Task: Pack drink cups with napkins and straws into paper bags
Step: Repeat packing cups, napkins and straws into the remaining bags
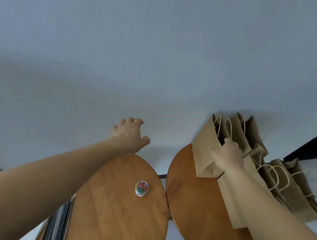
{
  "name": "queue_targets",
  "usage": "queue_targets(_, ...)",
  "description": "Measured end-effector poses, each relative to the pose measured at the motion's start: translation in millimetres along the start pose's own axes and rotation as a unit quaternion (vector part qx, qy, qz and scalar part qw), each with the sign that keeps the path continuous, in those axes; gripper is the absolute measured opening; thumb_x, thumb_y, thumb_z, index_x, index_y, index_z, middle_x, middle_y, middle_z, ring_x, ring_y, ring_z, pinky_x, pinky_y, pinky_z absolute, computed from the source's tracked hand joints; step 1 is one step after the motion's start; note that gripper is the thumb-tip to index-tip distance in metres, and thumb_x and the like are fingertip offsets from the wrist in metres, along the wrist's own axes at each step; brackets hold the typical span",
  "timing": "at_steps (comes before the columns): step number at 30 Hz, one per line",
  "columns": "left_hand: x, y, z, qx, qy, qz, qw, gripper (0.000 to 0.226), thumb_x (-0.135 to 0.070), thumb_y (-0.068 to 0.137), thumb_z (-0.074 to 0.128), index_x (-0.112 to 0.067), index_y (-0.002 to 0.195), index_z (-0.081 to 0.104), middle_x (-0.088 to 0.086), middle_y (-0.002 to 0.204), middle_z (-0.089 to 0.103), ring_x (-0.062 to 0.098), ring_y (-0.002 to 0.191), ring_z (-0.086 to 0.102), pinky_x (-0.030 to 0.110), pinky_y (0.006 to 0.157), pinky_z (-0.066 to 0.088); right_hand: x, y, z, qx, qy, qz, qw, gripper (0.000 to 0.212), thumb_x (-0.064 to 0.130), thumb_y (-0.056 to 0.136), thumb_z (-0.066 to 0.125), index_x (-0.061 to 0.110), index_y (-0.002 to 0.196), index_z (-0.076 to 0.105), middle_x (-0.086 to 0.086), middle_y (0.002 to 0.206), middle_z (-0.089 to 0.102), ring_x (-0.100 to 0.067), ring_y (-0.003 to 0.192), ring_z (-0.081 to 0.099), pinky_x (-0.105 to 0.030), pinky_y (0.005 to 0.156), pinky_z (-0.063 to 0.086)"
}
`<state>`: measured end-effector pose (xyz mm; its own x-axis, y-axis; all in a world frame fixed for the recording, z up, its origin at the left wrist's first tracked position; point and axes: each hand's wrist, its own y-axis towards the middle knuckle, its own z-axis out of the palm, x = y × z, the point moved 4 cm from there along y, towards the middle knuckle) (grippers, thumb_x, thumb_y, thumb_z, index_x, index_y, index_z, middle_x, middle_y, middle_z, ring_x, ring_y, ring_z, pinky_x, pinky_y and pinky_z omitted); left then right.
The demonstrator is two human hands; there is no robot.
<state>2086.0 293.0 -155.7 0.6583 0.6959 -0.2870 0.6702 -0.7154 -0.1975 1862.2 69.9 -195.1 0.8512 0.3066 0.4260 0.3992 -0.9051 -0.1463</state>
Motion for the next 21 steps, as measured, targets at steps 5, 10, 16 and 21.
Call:
queue_targets(5, -17.9, 19.9, 28.3, 0.012, 0.004, -0.033, 0.999, 0.063, -0.044, 0.092, 0.051, -0.021, 0.149, 0.034, 0.005, 0.152, 0.038, 0.026, 0.140, 0.032, 0.045, 0.109, 0.032, -36.1, 56.6, 13.9, -0.002, -0.038, 0.032, 0.999, 0.058, 0.037, 0.089, 0.062, 0.002, 0.131, 0.045, -0.017, 0.132, 0.048, -0.037, 0.121, 0.046, -0.046, 0.091, 0.047)
queue_targets(10, -23.0, 27.4, 41.9, 0.030, 0.006, -0.060, 0.998, 0.062, -0.042, 0.093, 0.052, -0.021, 0.149, 0.034, 0.004, 0.153, 0.036, 0.025, 0.141, 0.031, 0.044, 0.110, 0.031, -54.7, 94.7, 31.8, 0.015, -0.051, 0.039, 0.998, 0.055, 0.045, 0.093, 0.057, 0.001, 0.124, 0.047, -0.019, 0.120, 0.056, -0.039, 0.109, 0.055, -0.044, 0.083, 0.048)
queue_targets(16, -17.9, 27.5, 46.0, 0.041, -0.001, -0.080, 0.996, 0.061, -0.040, 0.095, 0.051, -0.020, 0.150, 0.033, 0.004, 0.154, 0.034, 0.025, 0.142, 0.030, 0.045, 0.111, 0.032, -56.6, 112.5, 47.6, 0.006, -0.070, -0.003, 0.997, 0.021, 0.020, 0.099, 0.048, 0.007, 0.084, 0.055, -0.012, 0.080, 0.061, -0.030, 0.071, 0.051, -0.033, 0.060, 0.037)
queue_targets(21, -11.3, 21.3, 44.7, 0.041, -0.021, -0.077, 0.996, 0.060, -0.039, 0.095, 0.051, -0.020, 0.150, 0.033, 0.004, 0.154, 0.034, 0.025, 0.142, 0.029, 0.044, 0.110, 0.034, -26.7, 99.0, 33.6, -0.041, -0.063, -0.066, 0.995, 0.023, 0.018, 0.095, 0.053, 0.016, 0.072, 0.048, -0.008, 0.070, 0.059, -0.031, 0.065, 0.055, -0.029, 0.053, 0.035)
